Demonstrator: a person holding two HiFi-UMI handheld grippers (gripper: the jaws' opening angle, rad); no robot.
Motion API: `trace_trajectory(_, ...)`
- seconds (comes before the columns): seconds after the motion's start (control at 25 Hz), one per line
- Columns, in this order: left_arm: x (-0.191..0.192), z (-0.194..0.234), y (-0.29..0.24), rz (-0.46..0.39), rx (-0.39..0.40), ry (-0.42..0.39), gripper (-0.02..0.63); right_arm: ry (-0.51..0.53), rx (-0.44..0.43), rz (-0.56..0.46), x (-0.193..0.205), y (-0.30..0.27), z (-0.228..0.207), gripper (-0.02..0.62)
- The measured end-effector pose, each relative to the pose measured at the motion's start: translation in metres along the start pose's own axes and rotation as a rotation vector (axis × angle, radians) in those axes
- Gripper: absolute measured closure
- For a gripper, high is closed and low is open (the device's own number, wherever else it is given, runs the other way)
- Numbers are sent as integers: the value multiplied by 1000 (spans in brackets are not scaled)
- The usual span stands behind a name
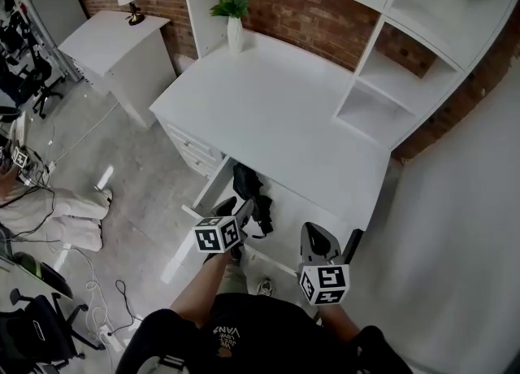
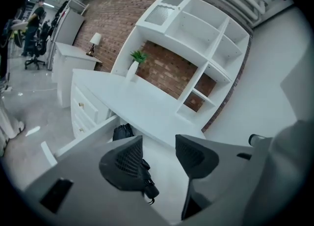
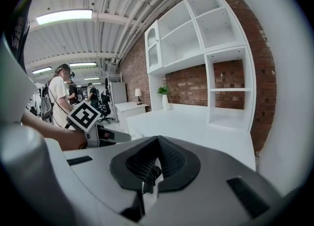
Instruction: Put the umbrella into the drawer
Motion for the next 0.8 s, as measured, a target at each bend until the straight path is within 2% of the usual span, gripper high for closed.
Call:
trace_trajectory(0.2,-9,-19,30,-51,-23,-93,454,14,-27,-18,-1,12,0,594)
trace_trajectory(0.48,-18,-37,74,-114,-53,-156,540,29,-64,-31,-2,24,5,595)
trace_trajectory(0.8,-24,-62,119,-157,-67,-266,569,40,-103,-47,-5,38,10,595)
Point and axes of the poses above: the fingertips, and each gripper's own axes: y backward along the fingers, z to its left, x out of its underside, the point moved 4 cm from there along y, backward along the fingers, and after that the axes turned 15 degrees about -y, right-handed, at the moved point
